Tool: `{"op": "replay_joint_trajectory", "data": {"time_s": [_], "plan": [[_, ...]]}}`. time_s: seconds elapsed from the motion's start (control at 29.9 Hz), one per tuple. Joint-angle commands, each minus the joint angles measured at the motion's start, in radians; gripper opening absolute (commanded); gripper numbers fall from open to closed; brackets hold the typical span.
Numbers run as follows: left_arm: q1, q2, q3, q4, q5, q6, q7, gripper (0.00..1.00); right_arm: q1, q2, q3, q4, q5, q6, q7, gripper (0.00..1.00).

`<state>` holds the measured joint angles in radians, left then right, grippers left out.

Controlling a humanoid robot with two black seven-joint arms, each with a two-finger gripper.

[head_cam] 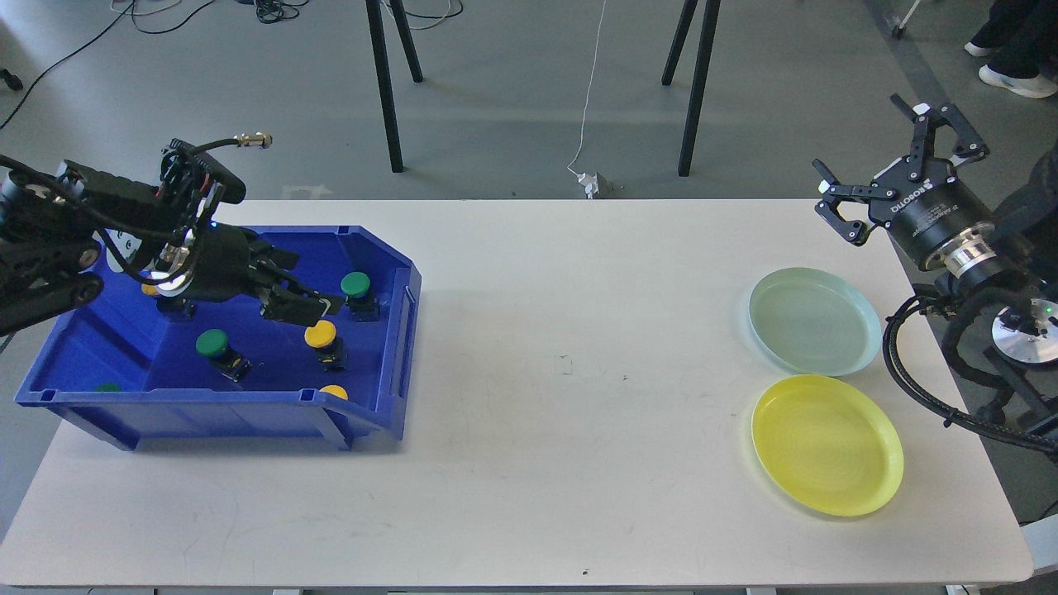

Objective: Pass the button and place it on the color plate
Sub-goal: 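Lower the left gripper into the bin and grasp a yellow button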

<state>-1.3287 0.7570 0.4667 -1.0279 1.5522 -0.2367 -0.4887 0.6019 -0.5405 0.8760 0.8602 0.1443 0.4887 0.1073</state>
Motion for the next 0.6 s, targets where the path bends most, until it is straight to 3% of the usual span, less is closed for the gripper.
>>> {"op": "replay_joint_trajectory", "data": {"time_s": [0.0,0.57], "plan": [[0.06,-0.048,0.0,0.063,-0.006,0.022,0.0,1.0,-0.001,-0.001,0.0,-0.001,0.0,0.0,0.0,0.99],[0.204,-0.182,-0.026,0.276,-0.009,0.057,0.0,0.99,-0.033,-0.003,0.001,-0.003,0.0,0.0,0.0,0.99]]}}
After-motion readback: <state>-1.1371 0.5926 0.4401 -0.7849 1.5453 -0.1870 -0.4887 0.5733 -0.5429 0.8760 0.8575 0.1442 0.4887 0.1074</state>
